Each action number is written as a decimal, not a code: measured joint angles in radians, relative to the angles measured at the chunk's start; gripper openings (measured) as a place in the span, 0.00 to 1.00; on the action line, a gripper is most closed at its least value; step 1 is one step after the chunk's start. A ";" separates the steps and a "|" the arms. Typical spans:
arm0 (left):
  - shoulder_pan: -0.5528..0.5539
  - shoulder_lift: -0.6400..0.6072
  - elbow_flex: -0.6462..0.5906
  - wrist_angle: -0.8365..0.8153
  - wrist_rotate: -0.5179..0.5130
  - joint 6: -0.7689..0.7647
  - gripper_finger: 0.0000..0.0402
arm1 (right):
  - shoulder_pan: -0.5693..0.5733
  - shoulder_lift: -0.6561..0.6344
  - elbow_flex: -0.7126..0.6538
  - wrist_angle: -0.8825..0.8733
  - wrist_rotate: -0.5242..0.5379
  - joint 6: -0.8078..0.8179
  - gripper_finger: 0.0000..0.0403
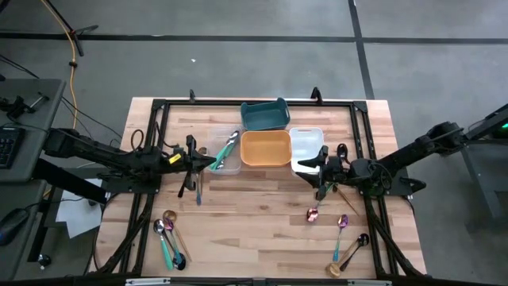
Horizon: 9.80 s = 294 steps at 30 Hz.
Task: Sort silverware by color (type)
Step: Put the gold color spoon in the green bin
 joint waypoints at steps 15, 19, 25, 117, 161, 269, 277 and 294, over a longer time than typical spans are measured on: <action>0.000 0.000 0.001 -0.001 -0.021 0.000 0.00 | 0.000 0.000 0.000 0.000 0.000 0.011 0.44; 0.000 0.000 0.001 -0.001 -0.021 0.000 0.00 | 0.000 0.000 0.000 0.000 0.000 0.012 0.44; 0.000 0.000 0.001 -0.001 -0.021 0.000 0.00 | 0.000 0.000 0.000 0.001 0.000 0.008 0.44; 0.000 0.000 0.001 -0.017 -0.020 -0.020 0.00 | 0.133 0.460 0.666 -2.176 -0.355 1.164 0.44; 0.000 0.000 0.001 -0.017 -0.016 -0.053 0.00 | 0.085 0.260 0.396 -1.844 -0.444 1.200 0.31; 0.000 0.000 0.001 -0.017 -0.016 -0.062 0.00 | 0.034 0.259 0.705 -2.327 -0.321 1.117 0.01; 0.000 0.000 0.001 -0.017 -0.016 -0.062 0.00 | 0.066 0.258 0.670 -2.087 -0.278 1.035 0.01; 0.000 0.000 0.001 0.000 -0.017 -0.079 0.00 | 0.104 0.362 0.483 -0.652 0.047 0.364 0.01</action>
